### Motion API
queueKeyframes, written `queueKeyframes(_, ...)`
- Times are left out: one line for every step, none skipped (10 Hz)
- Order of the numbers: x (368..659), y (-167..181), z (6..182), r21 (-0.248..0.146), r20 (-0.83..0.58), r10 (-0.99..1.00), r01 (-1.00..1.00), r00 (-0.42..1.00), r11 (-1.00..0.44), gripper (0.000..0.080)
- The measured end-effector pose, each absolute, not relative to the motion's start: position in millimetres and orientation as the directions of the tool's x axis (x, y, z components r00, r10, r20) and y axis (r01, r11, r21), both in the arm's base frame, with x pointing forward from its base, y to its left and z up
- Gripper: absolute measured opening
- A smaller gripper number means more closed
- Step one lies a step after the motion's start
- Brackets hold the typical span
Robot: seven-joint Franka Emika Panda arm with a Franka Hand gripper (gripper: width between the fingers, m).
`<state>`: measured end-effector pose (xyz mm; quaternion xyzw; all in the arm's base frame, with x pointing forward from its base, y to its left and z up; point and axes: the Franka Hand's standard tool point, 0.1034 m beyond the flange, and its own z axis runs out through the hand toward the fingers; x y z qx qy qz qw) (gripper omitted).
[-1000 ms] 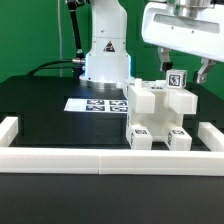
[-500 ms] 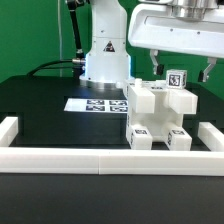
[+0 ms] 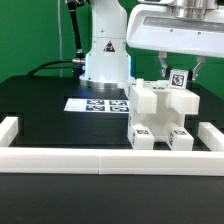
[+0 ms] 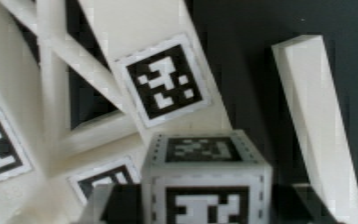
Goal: Assemble chair
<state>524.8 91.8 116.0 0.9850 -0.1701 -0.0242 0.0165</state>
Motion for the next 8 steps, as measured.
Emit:
queueKeyframes(524.8, 91.8, 116.0, 0.041, -0.042, -0.336, -0.334, 0.941, -0.942, 0.0287)
queueKeyframes(524.8, 91.8, 116.0, 0.041, -0.042, -0.336, -0.334, 0.941, -0.942, 0.0287)
queueKeyframes(524.8, 91.9, 116.0, 0.041, -0.042, -0.345, -0.343, 0.938, -0.938, 0.0287)
queueKeyframes(524.8, 91.9, 116.0, 0.041, -0.042, -0.345, -0.343, 0.938, -0.938, 0.0287)
queueKeyframes(524.7, 92.1, 115.9, 0.041, -0.041, -0.367, -0.365, 0.929, -0.93, 0.0287)
queueKeyframes(524.7, 92.3, 115.9, 0.043, -0.038, -0.459, -0.457, 0.888, -0.888, 0.0287)
queueKeyframes(524.8, 92.4, 115.9, 0.045, -0.035, -0.51, -0.508, 0.86, -0.86, 0.0287)
queueKeyframes(524.8, 92.6, 115.9, 0.046, -0.033, -0.559, -0.557, 0.829, -0.829, 0.0288)
